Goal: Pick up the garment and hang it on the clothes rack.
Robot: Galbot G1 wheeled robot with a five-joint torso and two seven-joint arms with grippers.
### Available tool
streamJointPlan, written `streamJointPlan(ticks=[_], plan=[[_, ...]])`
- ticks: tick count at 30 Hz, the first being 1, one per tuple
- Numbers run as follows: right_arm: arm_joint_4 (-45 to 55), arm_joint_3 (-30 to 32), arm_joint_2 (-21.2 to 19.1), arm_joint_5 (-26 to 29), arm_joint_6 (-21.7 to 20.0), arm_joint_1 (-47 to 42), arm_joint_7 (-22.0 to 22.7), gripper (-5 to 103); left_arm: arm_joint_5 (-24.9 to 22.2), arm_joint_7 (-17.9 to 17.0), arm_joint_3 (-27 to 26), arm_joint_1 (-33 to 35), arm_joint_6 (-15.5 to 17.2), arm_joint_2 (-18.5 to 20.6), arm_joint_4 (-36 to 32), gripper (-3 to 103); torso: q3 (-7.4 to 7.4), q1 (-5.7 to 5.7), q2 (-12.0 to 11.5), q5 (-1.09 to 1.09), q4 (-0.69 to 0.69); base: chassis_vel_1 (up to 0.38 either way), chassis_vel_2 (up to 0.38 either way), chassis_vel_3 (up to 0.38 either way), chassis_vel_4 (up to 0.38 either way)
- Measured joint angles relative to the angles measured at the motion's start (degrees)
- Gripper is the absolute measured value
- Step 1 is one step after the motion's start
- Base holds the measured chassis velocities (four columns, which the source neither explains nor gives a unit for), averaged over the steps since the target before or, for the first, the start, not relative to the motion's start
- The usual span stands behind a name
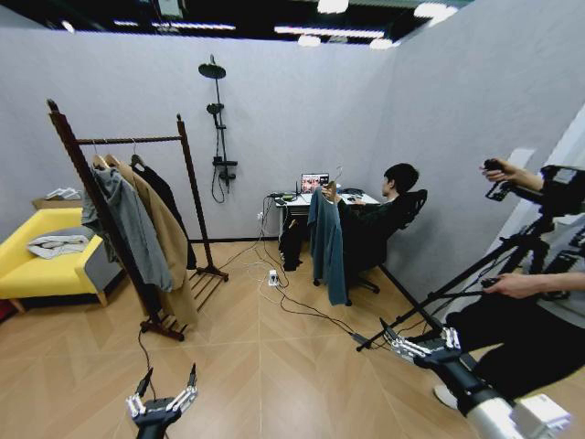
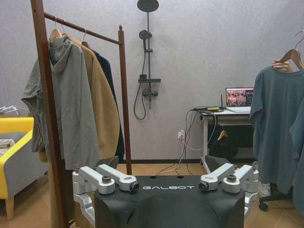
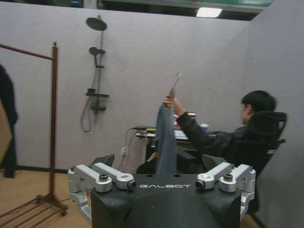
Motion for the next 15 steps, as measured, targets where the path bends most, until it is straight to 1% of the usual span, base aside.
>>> streamJointPlan(ticks=[1, 2, 4, 5, 6, 8, 9, 10, 11, 12, 13, 15], plan=[[-1.41, -0.62, 0.19, -0.35, 2.81, -0.68, 2.20, 100, 0.00, 0.00, 0.00, 0.00, 0.00, 0.00, 0.00, 100, 0.00, 0.00, 0.00, 0.01, -0.01, 0.000, 0.000, 0.000, 0.000], [-2.13, -0.94, 0.27, -0.54, 4.32, -0.99, 3.37, 100, 0.00, 0.00, 0.00, 0.00, 0.00, 0.00, 0.00, 100, 0.00, 0.00, 0.00, 0.01, -0.01, 0.000, 0.000, 0.000, 0.000], [-2.51, -0.99, 0.30, -0.62, 4.73, -0.98, 3.50, 100, 0.00, 0.00, 0.00, 0.00, 0.00, 0.00, 0.00, 100, 0.00, 0.00, 0.00, 0.00, -0.01, 0.000, 0.000, 0.000, 0.000], [-4.76, -1.15, 0.32, -1.22, 6.33, -0.44, 3.52, 100, 0.00, 0.00, 0.00, 0.00, 0.00, 0.00, 0.00, 100, 0.00, 0.00, 0.00, -0.04, 0.00, 0.000, 0.000, 0.000, 0.000], [-4.76, -1.15, 0.32, -1.22, 6.33, -0.44, 3.52, 100, 0.00, 0.00, 0.00, 0.00, 0.00, 0.00, 0.00, 100, 0.00, 0.00, 0.00, -0.04, 0.00, 0.000, 0.000, 0.000, 0.000], [-10.28, -1.89, 0.34, -2.80, 10.32, 0.83, 3.94, 100, 0.00, 0.00, 0.00, 0.00, 0.00, 0.00, 0.00, 100, 0.00, 0.00, 0.00, 0.02, 0.00, 0.000, 0.000, 0.000, 0.000], [-10.28, -1.89, 0.34, -2.80, 10.32, 0.83, 3.94, 100, 0.00, 0.00, 0.00, 0.00, 0.00, 0.00, 0.00, 100, 0.00, 0.00, 0.00, 0.02, 0.00, 0.000, 0.000, 0.000, 0.000], [-11.22, -1.58, -0.15, -1.44, 11.27, 1.23, 4.60, 100, 0.00, 0.00, -0.01, 0.00, 0.00, 0.00, 0.00, 100, 0.00, 0.00, 0.00, 0.07, -0.01, 0.000, 0.000, 0.000, 0.000], [-11.42, -1.00, -0.84, -0.57, 11.92, 1.74, 5.26, 100, 0.00, 0.01, 0.02, 0.00, 0.00, 0.00, 0.00, 100, 0.00, 0.00, 0.00, -0.04, 0.00, 0.000, 0.000, 0.000, 0.000], [-11.42, -1.00, -0.84, -0.57, 11.92, 1.74, 5.26, 100, 0.00, 0.01, 0.02, 0.00, 0.00, 0.00, 0.00, 100, 0.00, 0.00, 0.00, -0.04, 0.00, 0.000, 0.000, 0.000, 0.000], [-11.99, -0.90, -1.59, 0.58, 12.87, 2.15, 6.56, 100, 0.00, 0.01, 0.01, 0.00, 0.00, 0.00, 0.00, 100, 0.00, 0.00, 0.00, 0.00, 0.00, 0.000, 0.000, 0.000, 0.000], [-12.34, -0.85, -1.84, 2.18, 13.04, 2.01, 7.40, 100, 0.00, 0.01, 0.00, 0.00, 0.00, 0.00, 0.00, 100, 0.00, 0.00, 0.00, 0.00, 0.00, 0.000, 0.000, 0.000, 0.000]])
